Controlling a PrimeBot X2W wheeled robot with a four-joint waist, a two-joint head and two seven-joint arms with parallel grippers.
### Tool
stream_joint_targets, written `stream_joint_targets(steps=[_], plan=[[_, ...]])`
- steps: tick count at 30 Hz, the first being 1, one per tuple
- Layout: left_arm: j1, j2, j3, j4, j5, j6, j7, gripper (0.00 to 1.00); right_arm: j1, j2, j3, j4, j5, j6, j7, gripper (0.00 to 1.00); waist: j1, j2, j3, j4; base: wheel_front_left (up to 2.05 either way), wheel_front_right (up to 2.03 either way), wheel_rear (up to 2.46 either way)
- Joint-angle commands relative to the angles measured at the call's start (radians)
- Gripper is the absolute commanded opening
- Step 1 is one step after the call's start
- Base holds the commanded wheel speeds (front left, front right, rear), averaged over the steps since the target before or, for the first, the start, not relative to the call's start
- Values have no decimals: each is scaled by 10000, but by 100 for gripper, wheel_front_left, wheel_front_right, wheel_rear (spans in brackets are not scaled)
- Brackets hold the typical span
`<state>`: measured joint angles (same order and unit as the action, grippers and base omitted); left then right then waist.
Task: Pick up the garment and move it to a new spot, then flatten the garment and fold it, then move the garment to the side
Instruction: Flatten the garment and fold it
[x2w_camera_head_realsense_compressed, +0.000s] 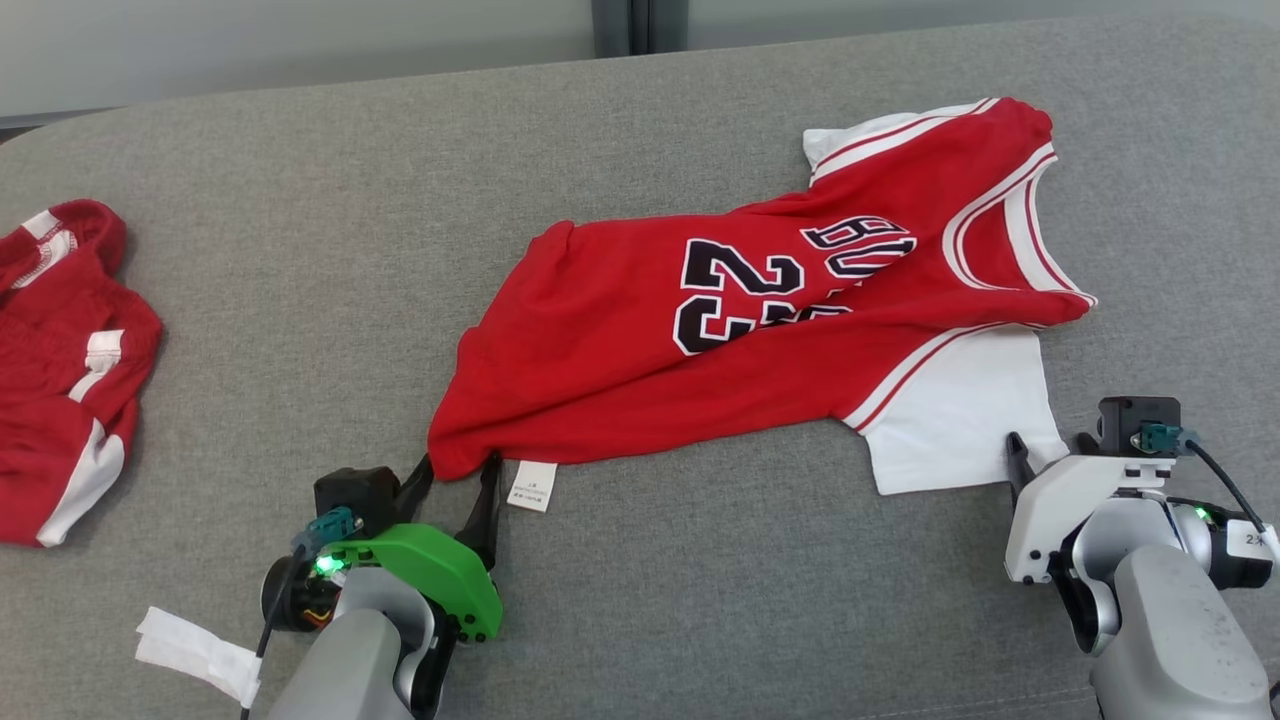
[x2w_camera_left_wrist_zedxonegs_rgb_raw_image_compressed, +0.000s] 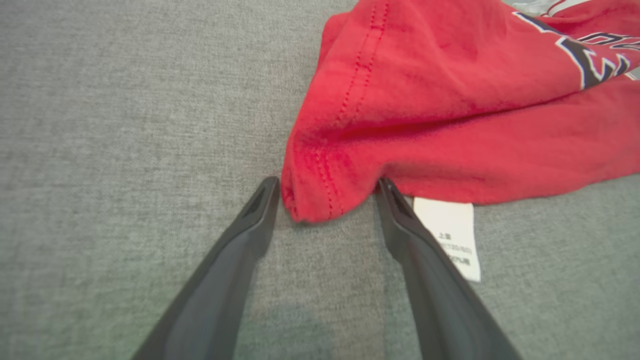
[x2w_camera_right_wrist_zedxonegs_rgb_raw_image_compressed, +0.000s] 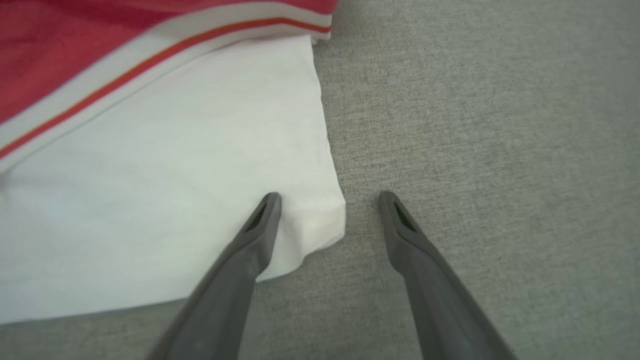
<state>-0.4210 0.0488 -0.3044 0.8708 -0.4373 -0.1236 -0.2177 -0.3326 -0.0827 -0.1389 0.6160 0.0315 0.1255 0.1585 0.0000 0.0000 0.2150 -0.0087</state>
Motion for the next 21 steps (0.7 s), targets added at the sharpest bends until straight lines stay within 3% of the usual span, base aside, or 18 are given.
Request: stream_joint_targets(steps=[1,15,16,18,19,20,21], plan=[[-16,63,3,270,-138,20,49,100,204,230,339,415,133,99,255,100,0,0,-8,8,0,0,0],[89,92,151,364,-534,115,-389,100,312,-12,790,715,645,105,244,100,0,0,-91,42,0,0,0],[48,122,133,398,-508,117,-398,65,311,-11,849,723,678,105,287,100,0,0,-79,38,0,0,0],[-34,156,105,495,-494,116,-402,6,302,-5,965,735,725,107,376,100,0,0,-58,29,0,0,0],[-66,139,74,554,-517,97,-345,0,300,2,1021,745,767,108,405,94,0,0,-49,22,0,0,0],[-113,113,17,621,-552,70,-295,0,306,8,1087,756,808,108,445,47,0,0,-44,12,0,0,0],[-143,104,-16,666,-575,52,-271,0,307,2,1138,751,856,108,461,25,0,0,-46,3,0,0,0]])
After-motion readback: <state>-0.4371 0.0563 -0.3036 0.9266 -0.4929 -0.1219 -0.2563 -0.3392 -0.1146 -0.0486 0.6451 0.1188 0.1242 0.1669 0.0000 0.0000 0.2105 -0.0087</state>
